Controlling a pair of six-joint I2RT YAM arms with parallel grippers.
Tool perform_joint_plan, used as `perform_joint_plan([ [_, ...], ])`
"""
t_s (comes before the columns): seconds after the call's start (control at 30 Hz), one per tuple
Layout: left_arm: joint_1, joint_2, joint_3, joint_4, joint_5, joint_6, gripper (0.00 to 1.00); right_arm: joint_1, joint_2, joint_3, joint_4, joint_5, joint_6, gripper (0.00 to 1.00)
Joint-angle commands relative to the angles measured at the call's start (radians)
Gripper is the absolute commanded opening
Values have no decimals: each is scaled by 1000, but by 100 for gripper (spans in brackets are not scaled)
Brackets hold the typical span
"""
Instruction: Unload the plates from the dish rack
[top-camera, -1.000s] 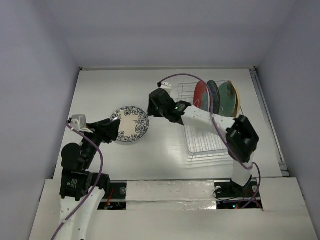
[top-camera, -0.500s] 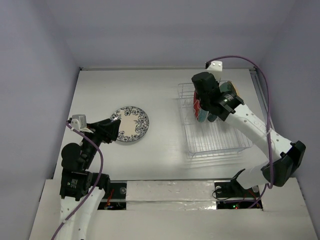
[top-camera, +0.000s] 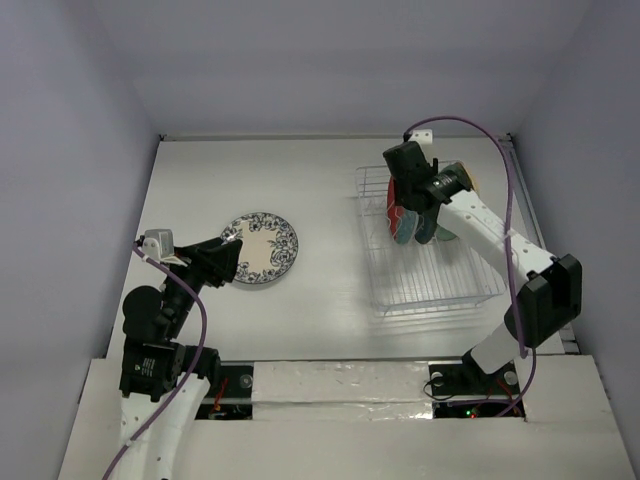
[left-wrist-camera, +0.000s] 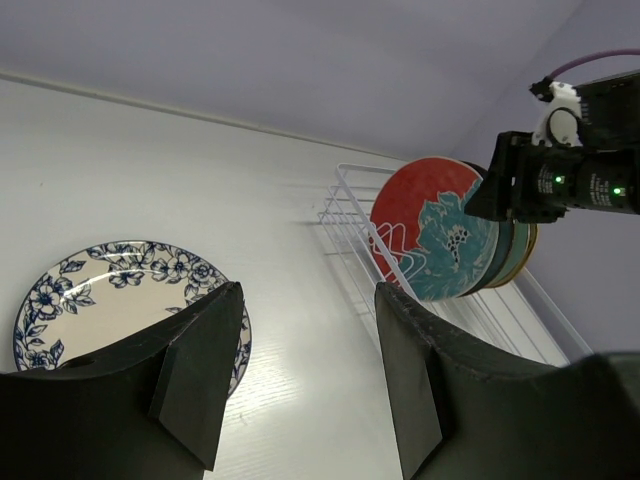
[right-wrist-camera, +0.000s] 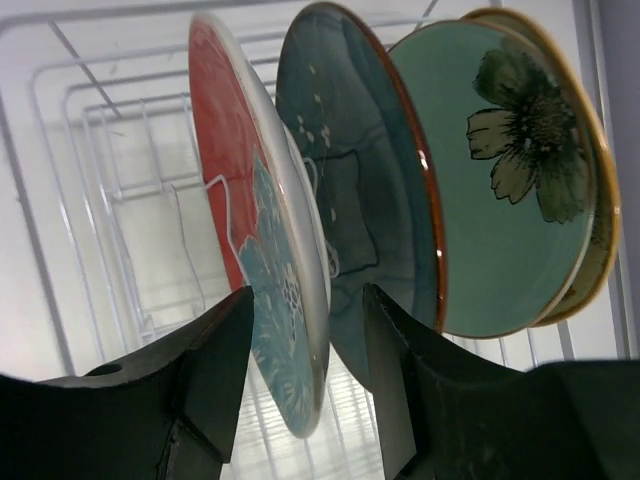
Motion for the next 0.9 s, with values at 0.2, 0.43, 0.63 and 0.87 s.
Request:
perform_joint_plan([
  [0.2,-5,-5,0,45,13,2,52,-17,85,71,-8,37,-55,22],
  [0.43,-5,-5,0,46,14,2,52,-17,72,148,-62,94,-65,0],
  [0.63,-5,-1,0,46,16,2,52,-17,-13,223,-89,116,-88,0],
  [0.87,-5,1,-2,48,16,2,52,-17,-132,330,-97,48,-75,0],
])
